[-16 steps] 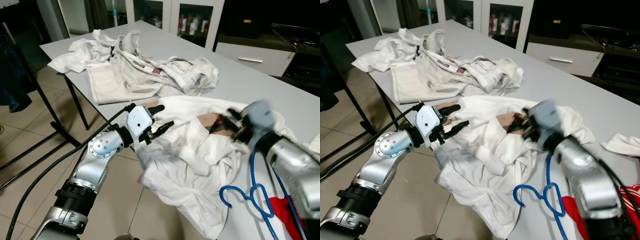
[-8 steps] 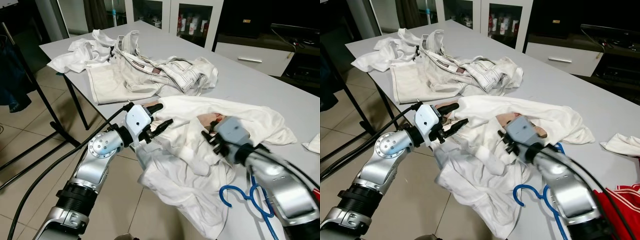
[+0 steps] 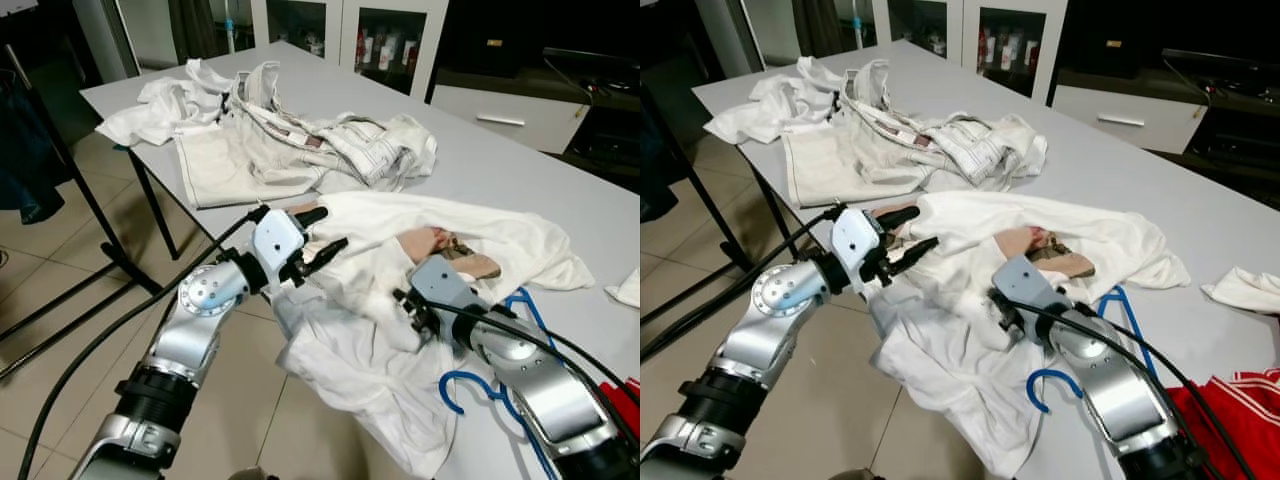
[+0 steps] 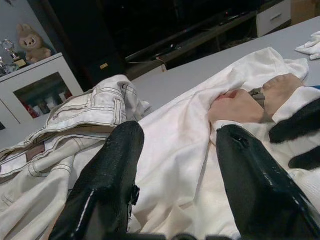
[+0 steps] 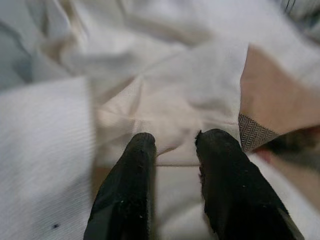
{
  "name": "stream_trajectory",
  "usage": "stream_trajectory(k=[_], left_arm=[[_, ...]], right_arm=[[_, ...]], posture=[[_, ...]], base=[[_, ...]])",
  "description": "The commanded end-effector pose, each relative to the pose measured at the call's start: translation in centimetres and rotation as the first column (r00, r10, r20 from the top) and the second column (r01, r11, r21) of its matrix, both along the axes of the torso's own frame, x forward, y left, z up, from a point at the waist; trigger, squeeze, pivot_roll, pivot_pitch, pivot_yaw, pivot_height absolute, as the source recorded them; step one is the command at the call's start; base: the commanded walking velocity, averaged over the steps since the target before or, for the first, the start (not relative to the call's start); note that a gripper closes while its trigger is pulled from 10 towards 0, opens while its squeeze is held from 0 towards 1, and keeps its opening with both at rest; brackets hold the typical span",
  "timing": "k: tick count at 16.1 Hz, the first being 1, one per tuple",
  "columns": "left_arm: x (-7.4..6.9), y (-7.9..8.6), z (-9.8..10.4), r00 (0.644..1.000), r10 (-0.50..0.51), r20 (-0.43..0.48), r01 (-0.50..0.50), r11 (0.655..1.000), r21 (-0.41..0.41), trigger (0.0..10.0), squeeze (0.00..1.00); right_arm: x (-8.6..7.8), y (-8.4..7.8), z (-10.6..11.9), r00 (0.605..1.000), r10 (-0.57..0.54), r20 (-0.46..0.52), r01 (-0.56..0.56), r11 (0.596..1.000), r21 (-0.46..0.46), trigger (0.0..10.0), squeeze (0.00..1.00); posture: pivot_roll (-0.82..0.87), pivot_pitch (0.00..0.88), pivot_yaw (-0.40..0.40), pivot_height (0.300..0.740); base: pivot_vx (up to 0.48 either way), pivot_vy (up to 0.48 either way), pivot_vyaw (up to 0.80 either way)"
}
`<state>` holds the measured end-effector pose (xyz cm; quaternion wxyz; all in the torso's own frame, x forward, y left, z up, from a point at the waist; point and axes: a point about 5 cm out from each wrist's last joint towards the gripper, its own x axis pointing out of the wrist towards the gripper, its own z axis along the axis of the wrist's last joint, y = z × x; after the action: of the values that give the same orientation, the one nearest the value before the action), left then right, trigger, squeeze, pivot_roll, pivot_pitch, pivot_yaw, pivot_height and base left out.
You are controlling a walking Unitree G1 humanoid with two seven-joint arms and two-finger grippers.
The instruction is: Hang hanger
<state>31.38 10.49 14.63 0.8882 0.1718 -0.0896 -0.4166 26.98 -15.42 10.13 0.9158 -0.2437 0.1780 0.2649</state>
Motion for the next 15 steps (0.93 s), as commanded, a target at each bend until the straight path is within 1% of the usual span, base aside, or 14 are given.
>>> stream_trajectory(k=[1, 2, 3, 5, 6, 8, 11, 13, 14, 15], left_arm=[[0.1, 0.0, -0.1, 1.000, 0.005, 0.000, -0.005, 1.000, 0.004, 10.0, 0.00], [0.1, 0.0, -0.1, 1.000, 0.006, 0.001, -0.006, 1.000, 0.003, 10.0, 0.00], [0.1, 0.0, -0.1, 1.000, 0.007, 0.002, -0.007, 1.000, 0.004, 10.0, 0.00], [0.1, 0.0, 0.0, 1.000, 0.007, 0.003, -0.007, 1.000, 0.004, 10.0, 0.00], [0.1, 0.0, 0.0, 1.000, 0.008, 0.005, -0.008, 1.000, 0.004, 10.0, 0.00], [0.1, 0.1, 0.0, 1.000, 0.010, 0.007, -0.010, 1.000, 0.003, 10.0, 0.00], [0.2, -0.1, 0.0, 1.000, 0.007, 0.006, -0.007, 1.000, 0.002, 10.0, 0.00], [0.2, -0.2, 0.0, 1.000, 0.007, 0.006, -0.007, 1.000, -0.001, 10.0, 0.00], [0.2, -0.2, 0.0, 1.000, 0.007, 0.006, -0.007, 1.000, -0.001, 10.0, 0.00], [0.2, -0.2, 0.0, 1.000, 0.008, 0.006, -0.008, 1.000, -0.002, 10.0, 0.00]], right_arm=[[0.6, -0.5, 0.5, 0.999, -0.045, -0.001, 0.045, 0.999, 0.025, 0.0, 0.00], [0.8, -0.5, 0.6, 0.998, -0.064, -0.013, 0.065, 0.996, 0.058, 0.0, 0.00], [1.0, -0.6, 0.9, 0.996, -0.089, -0.026, 0.091, 0.989, 0.112, 0.0, 0.00], [1.2, -0.8, 1.1, 0.993, -0.112, -0.038, 0.116, 0.982, 0.152, 0.0, 0.00], [1.6, -1.3, 1.4, 0.987, -0.157, -0.035, 0.160, 0.971, 0.179, 0.0, 0.00], [2.6, -3.3, 2.6, 0.960, -0.280, 0.012, 0.271, 0.940, 0.208, 0.0, 0.00], [3.6, -6.1, 4.6, 0.903, -0.423, 0.079, 0.393, 0.886, 0.244, 0.0, 0.00], [4.0, -8.2, 5.9, 0.845, -0.519, 0.130, 0.472, 0.838, 0.273, 0.0, 0.00], [4.1, -8.7, 6.1, 0.830, -0.540, 0.140, 0.491, 0.826, 0.279, 0.0, 0.00], [4.2, -9.5, 6.6, 0.795, -0.584, 0.162, 0.528, 0.798, 0.290, 0.0, 0.00]], posture=[[0.00, 0.000, 0.010, 0.723], [0.00, 0.000, 0.010, 0.723], [0.00, 0.000, 0.010, 0.723], [0.01, 0.000, 0.009, 0.723], [0.01, 0.000, 0.009, 0.723], [0.00, 0.000, 0.010, 0.723], [0.00, 0.000, 0.009, 0.723], [0.00, 0.000, 0.006, 0.723], [0.00, 0.000, 0.006, 0.723], [0.00, 0.000, 0.005, 0.723]], base=[[0.000, 0.000, 0.00], [0.000, 0.000, 0.00], [0.000, 0.000, 0.00], [0.000, 0.000, 0.00], [0.000, 0.000, 0.00], [0.000, 0.000, 0.00], [0.000, 0.000, 0.00], [0.000, 0.000, 0.00], [0.000, 0.000, 0.00], [0.000, 0.000, 0.00]])
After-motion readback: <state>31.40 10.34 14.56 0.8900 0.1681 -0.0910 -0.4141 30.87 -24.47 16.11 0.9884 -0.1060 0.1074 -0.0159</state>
